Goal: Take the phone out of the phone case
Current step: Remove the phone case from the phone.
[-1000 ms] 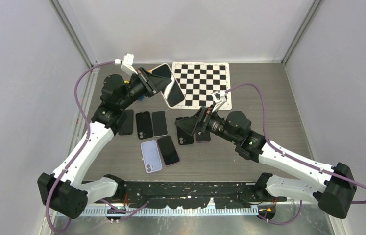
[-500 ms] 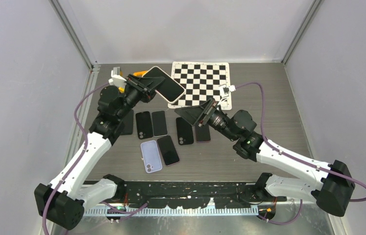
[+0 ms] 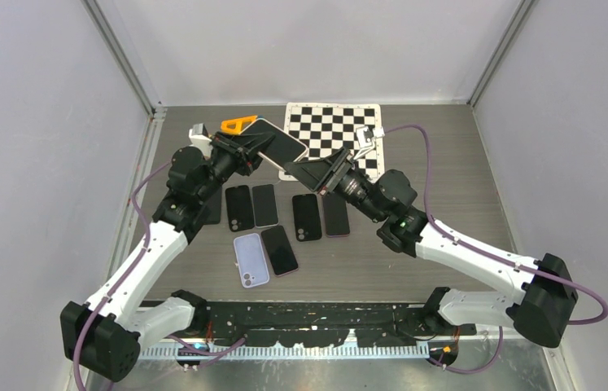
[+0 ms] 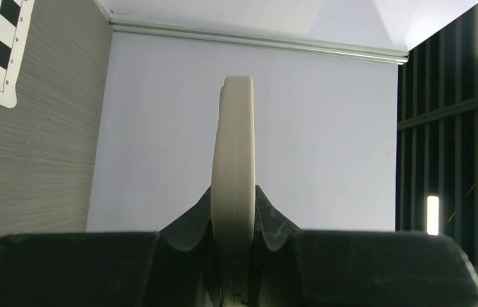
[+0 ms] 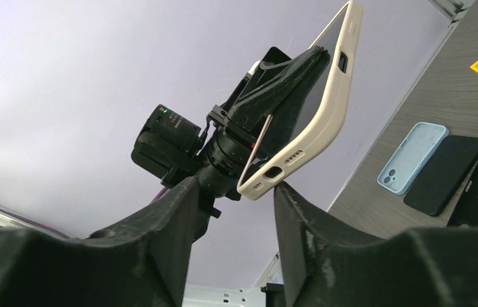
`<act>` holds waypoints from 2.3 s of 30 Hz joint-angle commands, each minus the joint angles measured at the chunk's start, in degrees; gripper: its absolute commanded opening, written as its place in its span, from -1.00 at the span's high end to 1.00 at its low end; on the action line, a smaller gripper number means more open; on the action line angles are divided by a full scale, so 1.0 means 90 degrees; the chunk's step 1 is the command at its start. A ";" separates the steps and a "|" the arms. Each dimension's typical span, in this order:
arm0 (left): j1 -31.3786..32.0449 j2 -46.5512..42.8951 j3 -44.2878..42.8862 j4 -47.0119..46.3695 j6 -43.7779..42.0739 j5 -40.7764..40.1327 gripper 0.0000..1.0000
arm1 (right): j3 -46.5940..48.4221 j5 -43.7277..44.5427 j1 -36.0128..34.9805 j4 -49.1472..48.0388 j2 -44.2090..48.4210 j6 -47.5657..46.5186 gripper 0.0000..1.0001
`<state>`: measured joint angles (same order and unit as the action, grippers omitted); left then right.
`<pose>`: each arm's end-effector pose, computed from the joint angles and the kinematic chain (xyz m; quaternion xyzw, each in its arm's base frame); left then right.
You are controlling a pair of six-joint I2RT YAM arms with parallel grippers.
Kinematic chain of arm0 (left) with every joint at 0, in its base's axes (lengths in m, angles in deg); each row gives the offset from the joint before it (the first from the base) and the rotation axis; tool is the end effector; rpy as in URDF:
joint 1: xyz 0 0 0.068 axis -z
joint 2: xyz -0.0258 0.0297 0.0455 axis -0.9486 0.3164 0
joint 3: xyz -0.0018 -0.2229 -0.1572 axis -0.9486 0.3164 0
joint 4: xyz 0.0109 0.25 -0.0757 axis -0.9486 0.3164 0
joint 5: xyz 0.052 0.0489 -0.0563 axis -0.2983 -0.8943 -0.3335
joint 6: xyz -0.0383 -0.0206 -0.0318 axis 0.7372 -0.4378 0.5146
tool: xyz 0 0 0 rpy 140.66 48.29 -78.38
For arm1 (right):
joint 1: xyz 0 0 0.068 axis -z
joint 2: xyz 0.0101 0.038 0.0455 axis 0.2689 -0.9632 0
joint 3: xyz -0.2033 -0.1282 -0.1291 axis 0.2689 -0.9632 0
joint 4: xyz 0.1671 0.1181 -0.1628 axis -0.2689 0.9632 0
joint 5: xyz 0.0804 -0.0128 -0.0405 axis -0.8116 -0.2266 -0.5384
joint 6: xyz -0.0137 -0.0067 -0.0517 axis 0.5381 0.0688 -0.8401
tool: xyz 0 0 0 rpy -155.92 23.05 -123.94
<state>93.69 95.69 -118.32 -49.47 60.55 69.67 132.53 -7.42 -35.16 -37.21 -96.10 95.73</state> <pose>0.2235 -0.0994 0.3658 -0.3642 0.5949 -0.6565 0.2872 0.1713 0.2125 0.3703 0.0224 0.6001 0.6625 0.4478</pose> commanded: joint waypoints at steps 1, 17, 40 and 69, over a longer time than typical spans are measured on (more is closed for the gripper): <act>0.0012 -0.0075 -0.0045 -0.0763 0.0208 -0.0069 1.00 | 0.0395 0.0129 -0.0004 0.0031 -0.0065 0.0159 0.02; 0.0012 -0.0138 -0.0017 -0.0588 0.0341 0.0031 1.00 | 0.0296 0.0121 0.0014 0.0677 -0.0455 -0.1545 0.99; 0.0012 -0.0201 0.0093 -0.0627 0.0476 -0.0014 1.00 | 0.0908 0.1476 0.0024 0.3306 -0.0912 -0.3891 0.99; -0.0779 0.0602 -0.1184 0.0799 -0.4739 0.5075 1.00 | 0.0639 -0.4511 0.1247 0.3083 0.0447 -0.3046 -0.62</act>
<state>86.69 104.10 -125.03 -45.71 29.21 106.15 134.20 -37.91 -23.30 -9.39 -87.09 67.34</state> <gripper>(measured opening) 0.164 0.832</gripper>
